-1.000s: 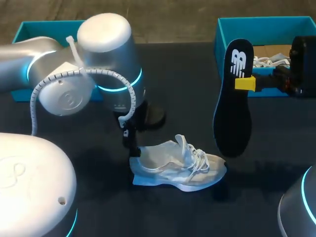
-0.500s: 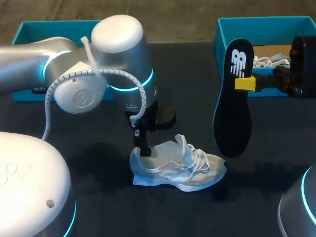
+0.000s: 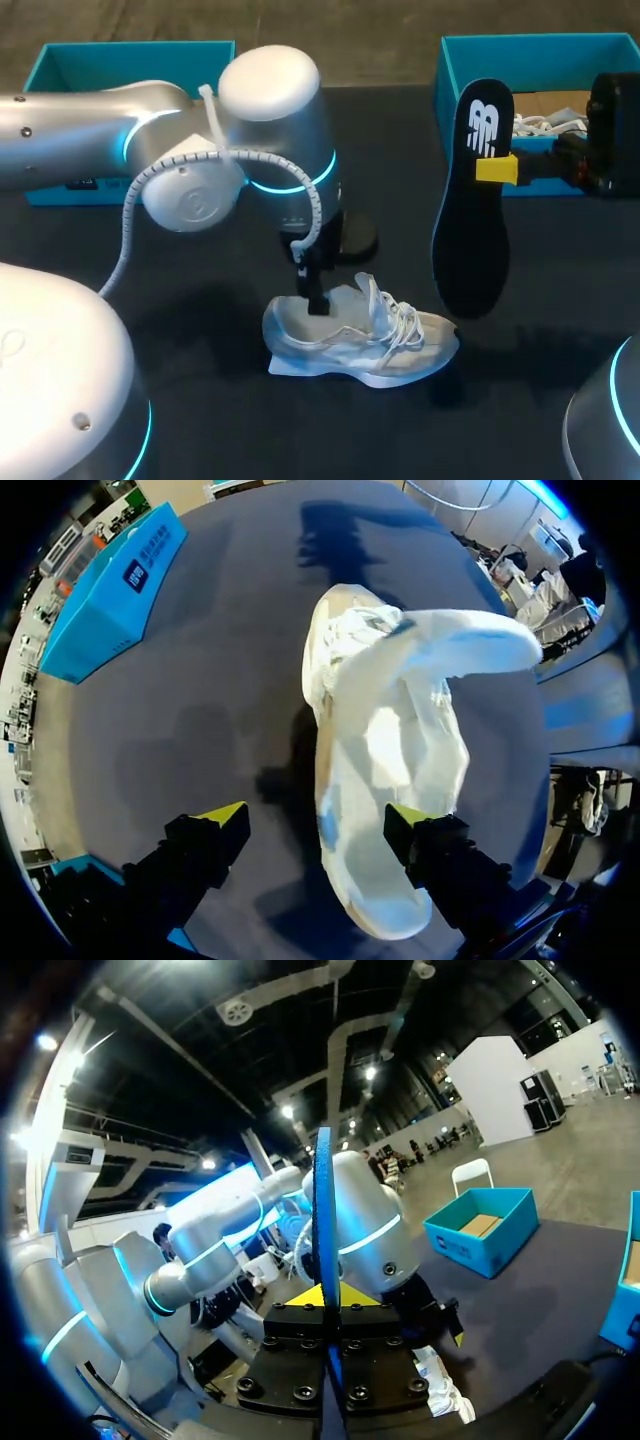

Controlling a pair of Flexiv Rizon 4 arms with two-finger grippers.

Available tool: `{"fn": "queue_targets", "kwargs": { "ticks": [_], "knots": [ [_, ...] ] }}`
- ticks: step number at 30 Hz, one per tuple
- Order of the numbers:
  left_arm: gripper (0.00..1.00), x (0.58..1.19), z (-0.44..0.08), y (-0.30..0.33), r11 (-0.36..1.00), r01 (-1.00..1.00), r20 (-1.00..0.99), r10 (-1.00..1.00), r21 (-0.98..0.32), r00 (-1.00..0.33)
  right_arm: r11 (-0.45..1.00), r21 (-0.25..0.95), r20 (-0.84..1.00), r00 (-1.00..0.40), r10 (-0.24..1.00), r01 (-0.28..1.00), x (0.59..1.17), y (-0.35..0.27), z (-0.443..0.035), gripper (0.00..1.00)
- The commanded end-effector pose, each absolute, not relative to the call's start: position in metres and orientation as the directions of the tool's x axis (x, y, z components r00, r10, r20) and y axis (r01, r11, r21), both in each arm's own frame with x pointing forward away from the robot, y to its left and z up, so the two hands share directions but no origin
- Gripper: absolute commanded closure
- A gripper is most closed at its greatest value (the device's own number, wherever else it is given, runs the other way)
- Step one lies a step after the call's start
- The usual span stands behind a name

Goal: Take the shoe out of the shoebox, open the shoe tongue, remove and reinsert the insole, then place the shoe into the shoebox

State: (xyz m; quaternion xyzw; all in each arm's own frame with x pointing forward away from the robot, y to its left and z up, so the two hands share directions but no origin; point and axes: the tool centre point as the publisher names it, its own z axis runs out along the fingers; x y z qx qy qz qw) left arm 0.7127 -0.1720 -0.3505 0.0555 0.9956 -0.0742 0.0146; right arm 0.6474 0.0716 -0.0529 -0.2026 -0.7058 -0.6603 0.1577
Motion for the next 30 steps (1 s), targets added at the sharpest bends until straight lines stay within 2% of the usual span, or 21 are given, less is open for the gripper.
{"fn": "queue_targets", "kwargs": {
  "ticks": [1,4,15,22,25,29,30],
  "knots": [
    [0.15,0.719,-0.365,-0.184,0.986,0.1,-0.025,0.098,-0.136,-0.995,0.045,0.869,0.489,-0.869,0.078,0.494,0.648,0.073,-0.054,1.0],
    [0.24,0.719,-0.37,-0.188,0.985,0.097,-0.016,0.095,-0.142,-0.995,0.045,0.869,0.489,-0.869,0.078,0.494,0.648,0.073,-0.054,1.0],
    [0.4,0.711,-0.383,-0.196,0.986,0.088,-0.002,0.088,-0.14,-0.996,0.045,0.869,0.489,-0.869,0.078,0.494,0.648,0.073,-0.054,1.0],
    [0.55,0.715,-0.385,-0.195,0.988,0.073,-0.001,0.073,-0.138,-0.997,0.045,0.869,0.489,-0.869,0.078,0.494,0.648,0.073,-0.054,1.0],
    [0.67,0.716,-0.386,-0.195,0.988,0.069,0.0,0.069,-0.137,-0.998,0.045,0.869,0.489,-0.869,0.078,0.494,0.648,0.073,-0.054,1.0],
    [0.78,0.717,-0.387,-0.195,0.989,0.068,0.003,0.068,-0.135,-0.998,0.045,0.869,0.489,-0.869,0.078,0.494,0.648,0.073,-0.054,1.0],
    [0.78,0.717,-0.387,-0.195,0.989,0.068,0.003,0.068,-0.135,-0.998,0.045,0.869,0.489,-0.869,0.078,0.494,0.648,0.073,-0.054,1.0]
  ]
}}
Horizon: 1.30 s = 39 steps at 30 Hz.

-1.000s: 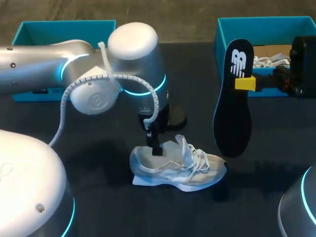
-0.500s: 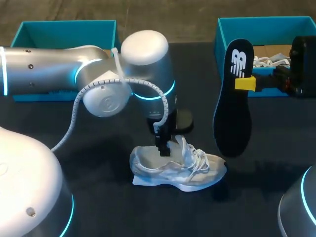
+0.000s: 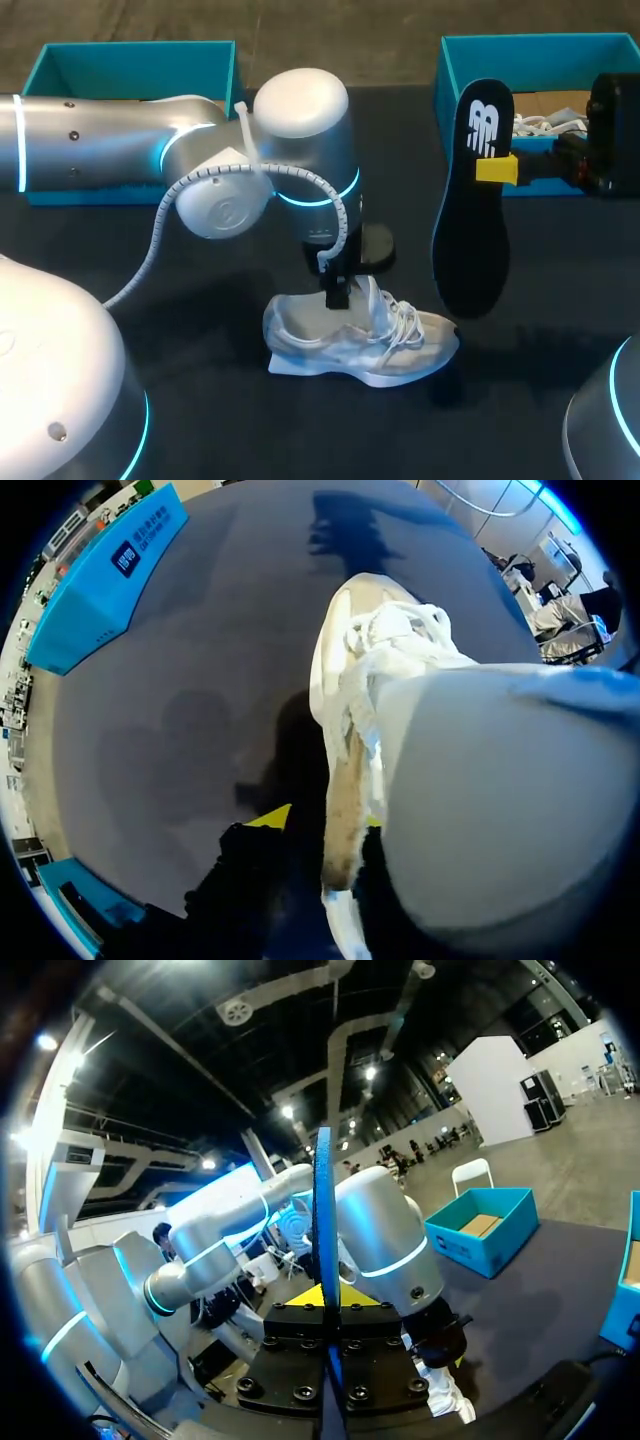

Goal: Take the shoe out of the shoebox, open the shoe tongue, remove and reinsert the insole, then place the shoe into the shoebox

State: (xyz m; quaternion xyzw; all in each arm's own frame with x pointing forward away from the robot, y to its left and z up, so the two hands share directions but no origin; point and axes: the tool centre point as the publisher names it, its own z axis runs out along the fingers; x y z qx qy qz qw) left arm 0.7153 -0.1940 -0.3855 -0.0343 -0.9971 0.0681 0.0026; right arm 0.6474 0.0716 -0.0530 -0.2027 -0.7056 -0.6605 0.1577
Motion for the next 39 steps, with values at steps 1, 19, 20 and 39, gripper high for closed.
{"fn": "queue_targets", "kwargs": {
  "ticks": [1,19,20,39],
  "knots": [
    [0.78,0.717,-0.387,-0.195,0.989,0.068,0.003,0.068,-0.135,-0.998,0.045,0.869,0.489,-0.869,0.078,0.494,0.648,0.073,-0.054,1.0],
    [1.0,0.711,-0.338,-0.17,0.958,0.23,-0.005,0.232,-0.169,-0.973,0.045,0.869,0.489,-0.869,0.078,0.494,0.648,0.073,-0.054,1.0],
    [1.0,0.711,-0.336,-0.169,0.956,0.236,-0.009,0.238,-0.172,-0.971,0.045,0.869,0.489,-0.869,0.078,0.494,0.648,0.073,-0.054,1.0],
    [1.0,0.7,-0.306,-0.128,0.63,0.771,-0.121,0.761,-0.096,-0.637,0.045,0.869,0.489,-0.869,0.078,0.494,0.648,0.073,-0.054,1.0]
  ]
}}
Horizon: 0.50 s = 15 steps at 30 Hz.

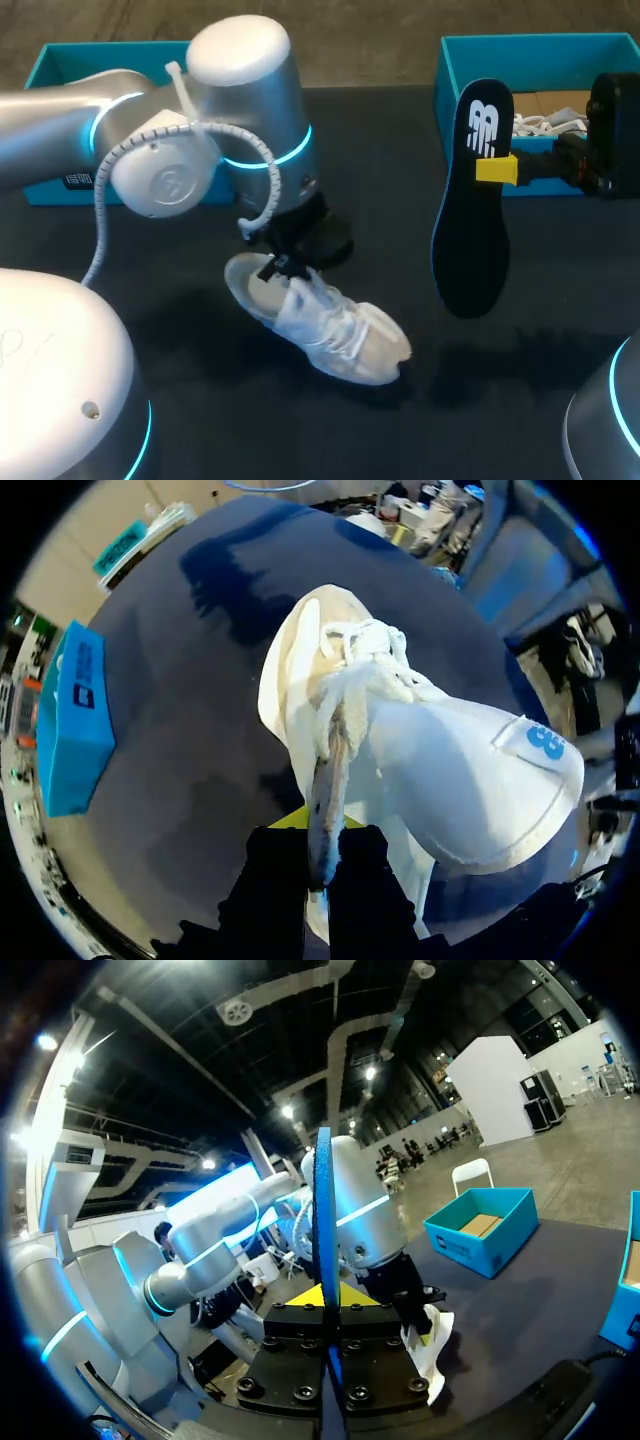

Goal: Take the shoe out of the shoebox, open the shoe tongue, remove and reinsert the insole, then place the shoe into the shoebox

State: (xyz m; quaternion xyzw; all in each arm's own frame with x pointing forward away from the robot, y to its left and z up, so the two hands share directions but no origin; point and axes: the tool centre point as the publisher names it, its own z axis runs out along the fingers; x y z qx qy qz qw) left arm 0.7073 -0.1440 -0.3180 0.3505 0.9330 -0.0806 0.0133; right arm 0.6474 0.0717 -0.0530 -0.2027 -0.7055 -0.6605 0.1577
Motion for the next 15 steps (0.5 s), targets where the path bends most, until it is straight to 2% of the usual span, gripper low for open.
{"fn": "queue_targets", "kwargs": {
  "ticks": [1,6,8,15],
  "knots": [
    [1.0,0.699,-0.305,-0.127,0.607,0.79,-0.134,0.779,-0.081,-0.612,0.045,0.869,0.489,-0.869,0.078,0.494,0.648,0.073,-0.054,1.0],
    [1.0,0.693,-0.297,-0.118,0.438,0.898,-0.157,0.885,-0.034,-0.438,0.045,0.869,0.489,-0.869,0.078,0.494,0.648,0.073,-0.054,1.0],
    [1.0,0.693,-0.291,-0.117,0.405,0.914,-0.157,0.9,-0.042,-0.406,0.045,0.869,0.489,-0.869,0.078,0.494,0.648,0.073,-0.054,1.0],
    [1.0,0.695,-0.285,-0.116,0.41,0.909,-0.172,0.893,-0.069,-0.416,0.045,0.869,0.489,-0.869,0.078,0.494,0.648,0.073,-0.054,1.0]
  ]
}}
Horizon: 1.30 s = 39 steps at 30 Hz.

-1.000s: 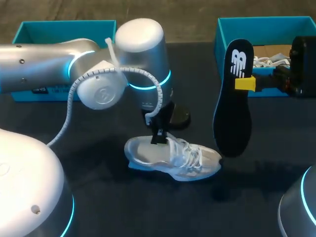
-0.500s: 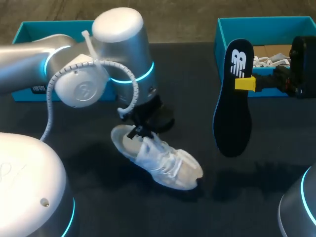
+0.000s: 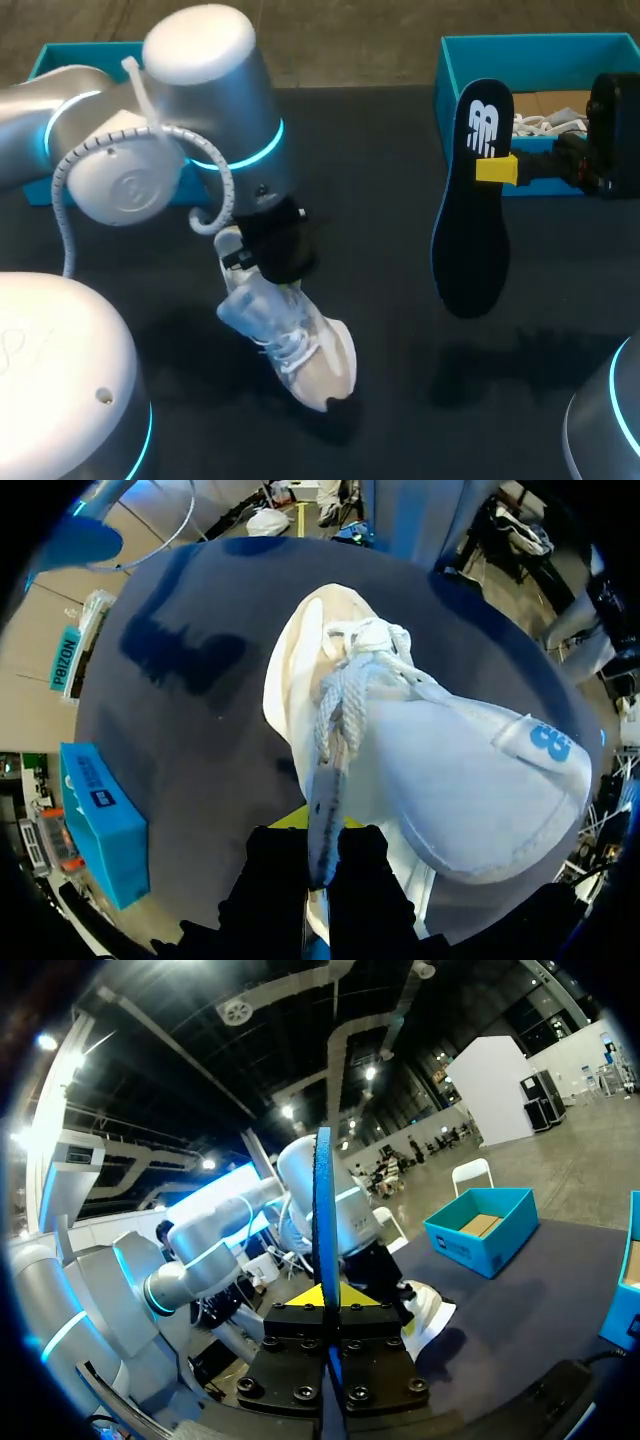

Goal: Take the shoe out of the shoebox, open the shoe tongue, remove and reinsert the insole, then place the shoe into the shoebox

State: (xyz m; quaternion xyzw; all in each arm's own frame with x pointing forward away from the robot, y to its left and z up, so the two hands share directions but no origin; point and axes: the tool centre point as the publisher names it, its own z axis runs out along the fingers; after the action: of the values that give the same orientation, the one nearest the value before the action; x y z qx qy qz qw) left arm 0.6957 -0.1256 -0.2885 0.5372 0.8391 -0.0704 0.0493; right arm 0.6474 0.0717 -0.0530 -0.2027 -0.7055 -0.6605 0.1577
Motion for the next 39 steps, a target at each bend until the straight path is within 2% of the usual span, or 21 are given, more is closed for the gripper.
{"fn": "queue_targets", "kwargs": {
  "ticks": [1,8,10,15,19,25,39],
  "knots": [
    [1.0,0.695,-0.285,-0.116,0.41,0.909,-0.172,0.893,-0.069,-0.416,0.045,0.869,0.489,-0.869,0.078,0.494,0.648,0.073,-0.054,1.0],
    [1.0,0.695,-0.285,-0.116,0.41,0.909,-0.172,0.893,-0.069,-0.416,0.045,0.869,0.489,-0.869,0.078,0.494,0.648,0.073,-0.054,1.0],
    [1.0,0.688,-0.282,-0.119,0.321,0.947,-0.215,0.926,0.012,-0.311,0.045,0.869,0.489,-0.869,0.078,0.494,0.648,0.073,-0.054,1.0],
    [1.0,0.669,-0.278,-0.123,0.085,0.993,-0.221,0.973,0.078,-0.066,0.045,0.869,0.489,-0.869,0.078,0.494,0.648,0.073,-0.054,1.0],
    [1.0,0.661,-0.287,-0.127,-0.014,0.989,-0.186,0.982,0.147,0.042,0.045,0.869,0.489,-0.869,0.078,0.494,0.648,0.073,-0.054,1.0],
    [1.0,0.662,-0.306,-0.134,-0.133,0.978,-0.137,0.978,0.161,0.155,0.045,0.869,0.489,-0.869,0.078,0.494,0.648,0.073,-0.054,1.0],
    [1.0,0.659,-0.312,-0.139,-0.135,0.988,-0.133,0.981,0.073,0.144,0.045,0.869,0.489,-0.869,0.078,0.494,0.648,0.073,-0.054,1.0]
  ]
}}
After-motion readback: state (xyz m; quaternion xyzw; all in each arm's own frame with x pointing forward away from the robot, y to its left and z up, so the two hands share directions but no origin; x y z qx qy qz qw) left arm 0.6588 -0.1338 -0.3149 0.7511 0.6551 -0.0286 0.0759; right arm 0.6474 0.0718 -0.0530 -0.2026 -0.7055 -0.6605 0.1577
